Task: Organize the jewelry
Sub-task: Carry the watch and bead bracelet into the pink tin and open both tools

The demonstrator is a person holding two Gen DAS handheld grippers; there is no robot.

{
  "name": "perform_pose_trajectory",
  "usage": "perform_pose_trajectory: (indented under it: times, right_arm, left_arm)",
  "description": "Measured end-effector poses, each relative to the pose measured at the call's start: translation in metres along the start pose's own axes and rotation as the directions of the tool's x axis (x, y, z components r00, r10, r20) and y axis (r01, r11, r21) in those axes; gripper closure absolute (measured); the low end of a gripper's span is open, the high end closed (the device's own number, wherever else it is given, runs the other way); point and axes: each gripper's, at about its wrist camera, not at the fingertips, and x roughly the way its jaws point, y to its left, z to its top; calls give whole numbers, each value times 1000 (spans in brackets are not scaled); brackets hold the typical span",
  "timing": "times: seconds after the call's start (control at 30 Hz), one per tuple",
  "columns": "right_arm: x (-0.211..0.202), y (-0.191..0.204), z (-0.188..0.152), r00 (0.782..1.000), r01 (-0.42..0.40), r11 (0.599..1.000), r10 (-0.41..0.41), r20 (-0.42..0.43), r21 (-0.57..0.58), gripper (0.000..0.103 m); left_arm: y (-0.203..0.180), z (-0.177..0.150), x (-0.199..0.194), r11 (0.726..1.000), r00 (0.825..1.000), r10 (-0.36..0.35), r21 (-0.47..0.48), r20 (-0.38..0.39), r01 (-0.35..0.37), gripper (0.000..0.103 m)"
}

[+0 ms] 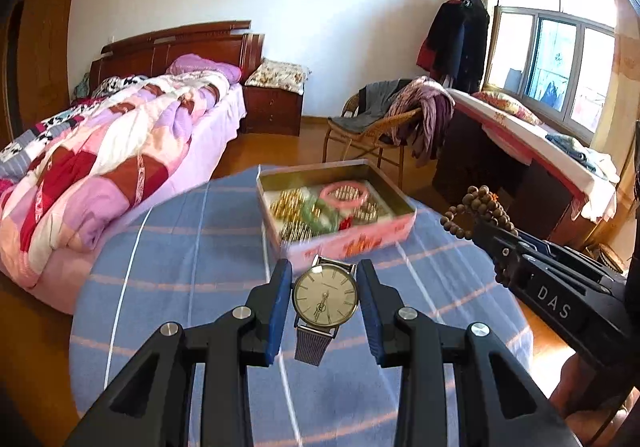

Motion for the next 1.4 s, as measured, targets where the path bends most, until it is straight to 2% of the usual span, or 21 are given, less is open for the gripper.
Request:
perform_pose_trajectory:
  times: [0.27,0.43,0.53,0.77,0.97,1.23,1.4]
  right_arm:
    - [20,-4,52,996,5,1000,-6,94,7,78]
    - [53,-6,69,995,29,1000,-30,98,11,78]
    - [80,-7,72,997,43,999,-44,71,5,78]
    - [136,-14,70,999,39,999,-39,-38,8,78]
    - [157,-15,66,996,36,999,-39,-76,-37,78]
    - [180,-18,61,990,4,1000,-8,-138,-31,78]
    - [196,-16,54,979,-56,998,49,-200,-32,74]
  left_arm:
    - [-13,57,32,1000,995,-4,24,101,2,69]
    - [-12,71,73,1000,997,11,11,82,-12,69]
    - [-12,75,95,1000,998,20,12,62,-21,69]
    - [-3,72,148,999,998,44,-15,-36,-45,69]
    - [6,66,171,998,995,55,-16,-79,-57,69]
    - [9,58,193,997,987,77,-11,-139,-80,69]
    - [13,50,204,993,978,109,-17,-178,-114,69]
